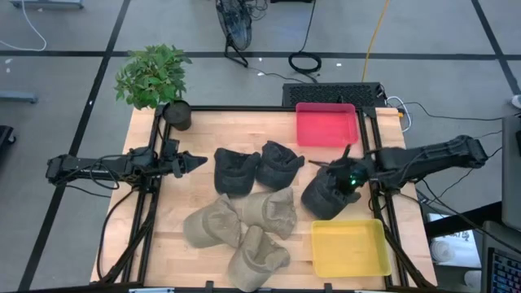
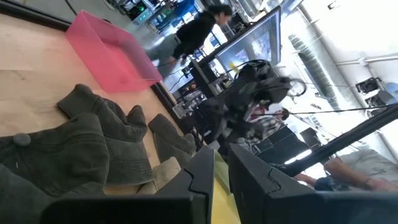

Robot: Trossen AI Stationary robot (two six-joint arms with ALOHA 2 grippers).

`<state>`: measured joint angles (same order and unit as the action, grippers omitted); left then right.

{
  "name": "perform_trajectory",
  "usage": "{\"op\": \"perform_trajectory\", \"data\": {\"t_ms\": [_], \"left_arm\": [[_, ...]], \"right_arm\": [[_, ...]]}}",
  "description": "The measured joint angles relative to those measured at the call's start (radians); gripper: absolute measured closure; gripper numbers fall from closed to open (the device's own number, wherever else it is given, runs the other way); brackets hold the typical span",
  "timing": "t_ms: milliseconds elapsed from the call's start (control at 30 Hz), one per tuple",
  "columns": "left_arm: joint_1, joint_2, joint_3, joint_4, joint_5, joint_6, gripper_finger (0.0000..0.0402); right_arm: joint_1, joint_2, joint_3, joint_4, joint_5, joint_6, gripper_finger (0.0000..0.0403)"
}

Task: Pick & Place hat
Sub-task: Put the right black cap into the red bin

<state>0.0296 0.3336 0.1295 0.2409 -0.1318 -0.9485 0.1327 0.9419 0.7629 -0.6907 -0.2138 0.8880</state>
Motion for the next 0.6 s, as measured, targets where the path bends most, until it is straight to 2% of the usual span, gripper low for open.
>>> {"op": "perform_trajectory", "data": {"t_ms": [67,167,433,600], "left_arm": [[0.0,0.0,0.0,0.0,0.001,0.0,0.035],[0.0,0.0,0.0,0.0,0.002,0.0,0.035],[0.0,0.0,0.0,0.002,0.005,-0.023,0.035],[0.0,0.0,0.0,0.003,0.03,-0.025,0.035]], "right_arm": [[0.022,0.001,-0.047,0.067,0.008,0.03,0.026],[0.042,0.003,-0.063,0.065,0.056,0.021,0.0259],[0.073,0.009,-0.064,-0.154,0.146,-0.059,0.0259],[0.068,0.008,-0.064,-0.141,0.168,-0.085,0.0259]]}}
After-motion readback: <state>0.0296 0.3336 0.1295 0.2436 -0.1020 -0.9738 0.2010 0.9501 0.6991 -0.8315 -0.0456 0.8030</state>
